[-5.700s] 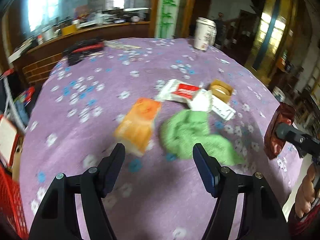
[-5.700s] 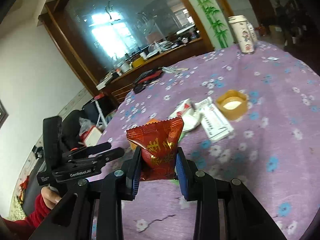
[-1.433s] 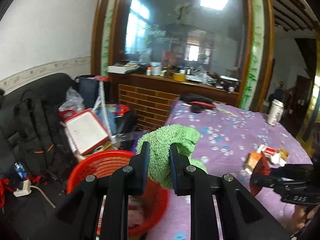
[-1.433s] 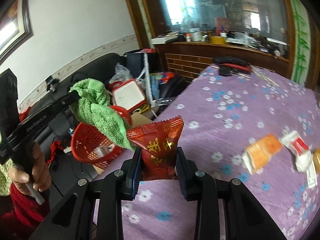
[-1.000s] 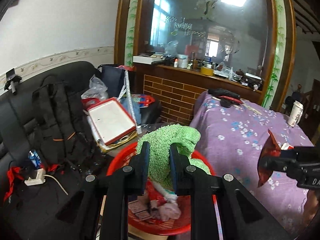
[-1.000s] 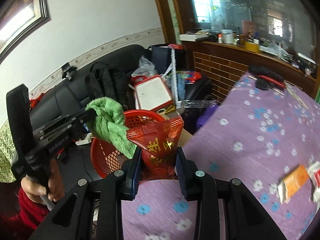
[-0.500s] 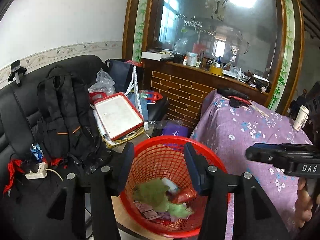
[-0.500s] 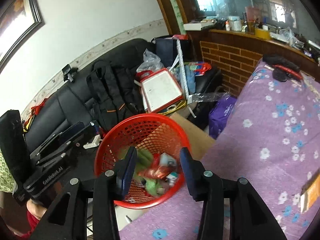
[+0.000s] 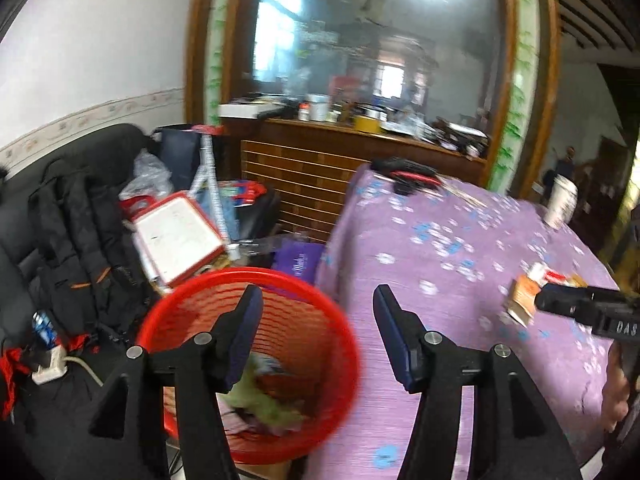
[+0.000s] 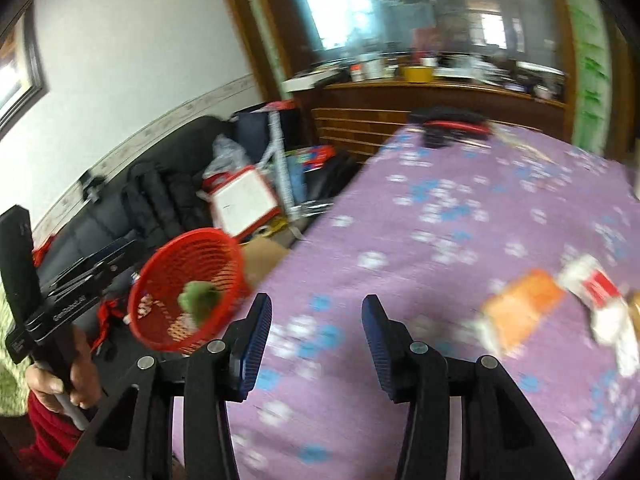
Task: Collect trash
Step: 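Open both tools to drop the towel and snack bag into the wastebasket, then grasp the orange box with the left tool while the right tool grasps the white tissue pack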
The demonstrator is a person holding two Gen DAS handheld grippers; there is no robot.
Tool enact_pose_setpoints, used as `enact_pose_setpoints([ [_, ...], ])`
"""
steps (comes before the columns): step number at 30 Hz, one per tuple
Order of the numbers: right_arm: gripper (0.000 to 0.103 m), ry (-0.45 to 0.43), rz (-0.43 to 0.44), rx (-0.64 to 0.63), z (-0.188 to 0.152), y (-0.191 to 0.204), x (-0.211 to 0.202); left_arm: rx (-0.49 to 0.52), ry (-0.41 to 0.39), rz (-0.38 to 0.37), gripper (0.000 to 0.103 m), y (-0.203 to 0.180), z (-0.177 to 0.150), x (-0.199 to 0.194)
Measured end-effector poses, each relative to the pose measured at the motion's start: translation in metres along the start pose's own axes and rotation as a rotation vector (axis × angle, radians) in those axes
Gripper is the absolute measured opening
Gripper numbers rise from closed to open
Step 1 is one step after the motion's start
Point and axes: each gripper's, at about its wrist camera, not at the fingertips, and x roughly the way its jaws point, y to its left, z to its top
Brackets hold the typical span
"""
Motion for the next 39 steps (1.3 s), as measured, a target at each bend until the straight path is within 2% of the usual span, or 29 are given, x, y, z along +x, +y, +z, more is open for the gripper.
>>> enact_pose_setpoints([
  [5, 0.051, -0.074, -0.095, 0.160, -0.006, -0.082, -0.043, 0.102, 0.047, -0.083, 0.057, -0.066, 0.002, 0.016],
  [10, 0.051, -0.138, -0.165, 0.320, -0.013, -0.156, -0.078, 0.227, 0.093, -0.160, 0.077, -0.142, 0.000, 0.033],
  [13, 0.051, -0.164, -0.190, 0.403, -0.020, -0.191, -0.092, 0.309, 0.143, -0.227, 0.078, -0.190, -0.001, 0.050],
  [17, 0.051, -0.175, -0.197, 0.469, -0.028, -0.216, -0.100, 0.420, 0.217, -0.257, 0.082, -0.248, -0.005, 0.084],
  [20, 0.052, -0.171, -0.198, 0.500, -0.032, -0.230, -0.104, 0.461, 0.269, -0.253, 0.084, -0.277, -0.007, 0.115],
  [24, 0.052, -0.154, -0.213, 0.522, -0.033, -0.239, -0.103, 0.518, 0.341, -0.205, 0.084, -0.304, -0.019, 0.164],
  [27, 0.052, -0.131, -0.223, 0.522, -0.029, -0.245, -0.098, 0.532, 0.360, -0.199, 0.084, -0.313, -0.024, 0.187],
  [29, 0.052, -0.116, -0.230, 0.516, -0.023, -0.247, -0.093, 0.517, 0.373, -0.218, 0.080, -0.314, -0.027, 0.196],
  [30, 0.053, -0.110, -0.231, 0.512, -0.021, -0.247, -0.090, 0.510, 0.380, -0.222, 0.064, -0.315, -0.028, 0.199],
  [31, 0.053, -0.103, -0.231, 0.510, -0.018, -0.248, -0.086, 0.505, 0.389, -0.227, 0.056, -0.316, -0.030, 0.202],
  [32, 0.055, -0.089, -0.236, 0.502, -0.013, -0.248, -0.082, 0.493, 0.383, -0.231, 0.056, -0.316, -0.030, 0.203],
  [33, 0.056, -0.074, -0.242, 0.487, -0.008, -0.247, -0.076, 0.478, 0.364, -0.234, 0.050, -0.314, -0.030, 0.202],
  [36, 0.058, -0.041, -0.245, 0.452, 0.008, -0.244, -0.057, 0.441, 0.352, -0.239, 0.047, -0.307, -0.030, 0.198],
  [39, 0.060, -0.015, -0.261, 0.404, 0.021, -0.245, -0.035, 0.368, 0.303, -0.252, 0.046, -0.291, -0.022, 0.184],
])
